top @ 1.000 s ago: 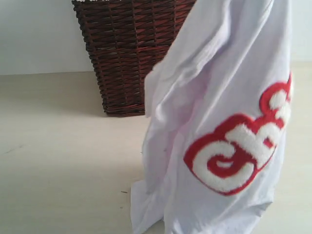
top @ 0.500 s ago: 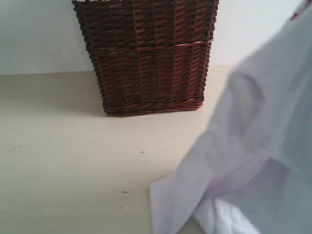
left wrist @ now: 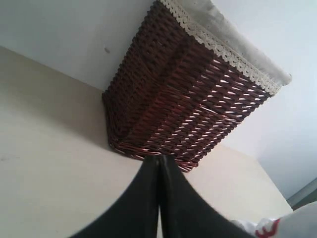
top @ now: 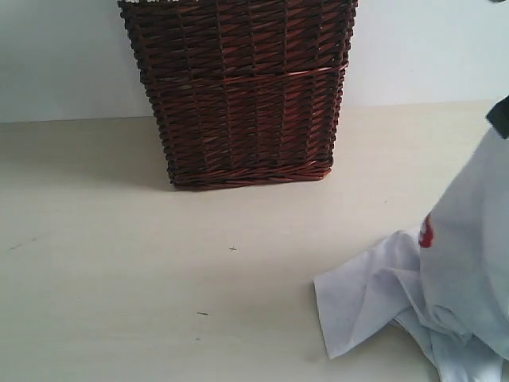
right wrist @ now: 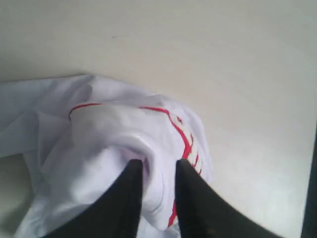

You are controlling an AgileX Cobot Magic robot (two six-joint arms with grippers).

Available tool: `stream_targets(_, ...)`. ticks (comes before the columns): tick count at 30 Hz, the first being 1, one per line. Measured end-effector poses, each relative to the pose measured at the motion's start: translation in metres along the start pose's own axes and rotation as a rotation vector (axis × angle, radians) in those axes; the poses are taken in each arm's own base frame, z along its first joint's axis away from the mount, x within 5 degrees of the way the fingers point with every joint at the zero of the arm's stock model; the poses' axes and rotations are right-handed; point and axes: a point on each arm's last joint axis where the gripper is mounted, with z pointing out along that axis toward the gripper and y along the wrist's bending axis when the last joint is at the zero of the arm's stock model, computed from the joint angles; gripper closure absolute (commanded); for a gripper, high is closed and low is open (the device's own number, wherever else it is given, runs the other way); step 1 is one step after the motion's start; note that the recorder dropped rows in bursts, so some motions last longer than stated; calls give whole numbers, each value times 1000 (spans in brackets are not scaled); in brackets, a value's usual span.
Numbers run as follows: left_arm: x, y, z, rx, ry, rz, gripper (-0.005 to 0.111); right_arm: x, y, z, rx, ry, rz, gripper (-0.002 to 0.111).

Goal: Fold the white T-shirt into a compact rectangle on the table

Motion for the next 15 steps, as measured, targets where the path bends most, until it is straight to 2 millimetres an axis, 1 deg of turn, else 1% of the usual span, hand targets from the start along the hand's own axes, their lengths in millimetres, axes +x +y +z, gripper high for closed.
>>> stream_targets(2, 0, 0, 0, 0, 0, 0, 106, -9, 8, 10, -53, 21, -15, 58)
stream_targets(3, 0, 0, 0, 0, 0, 0, 106, -15, 15, 16, -106, 24, -33, 57)
stream_targets(6, 0, 0, 0, 0, 0, 0, 106, -26, 37, 25, -308, 19, -54, 58)
stream_targets(8, 0, 0, 0, 0, 0, 0, 106, -29, 45, 29, -383, 26, -63, 62)
stream_targets(10, 0, 0, 0, 0, 0, 0, 106, -29, 47, 34, -386, 61, -51, 66)
stream_targets(13, 0, 0, 0, 0, 0, 0, 106, -23, 43, 38, -323, 118, -32, 72)
stream_targets(15, 0, 0, 0, 0, 0, 0, 106, -12, 49, 35, -346, 129, -44, 73)
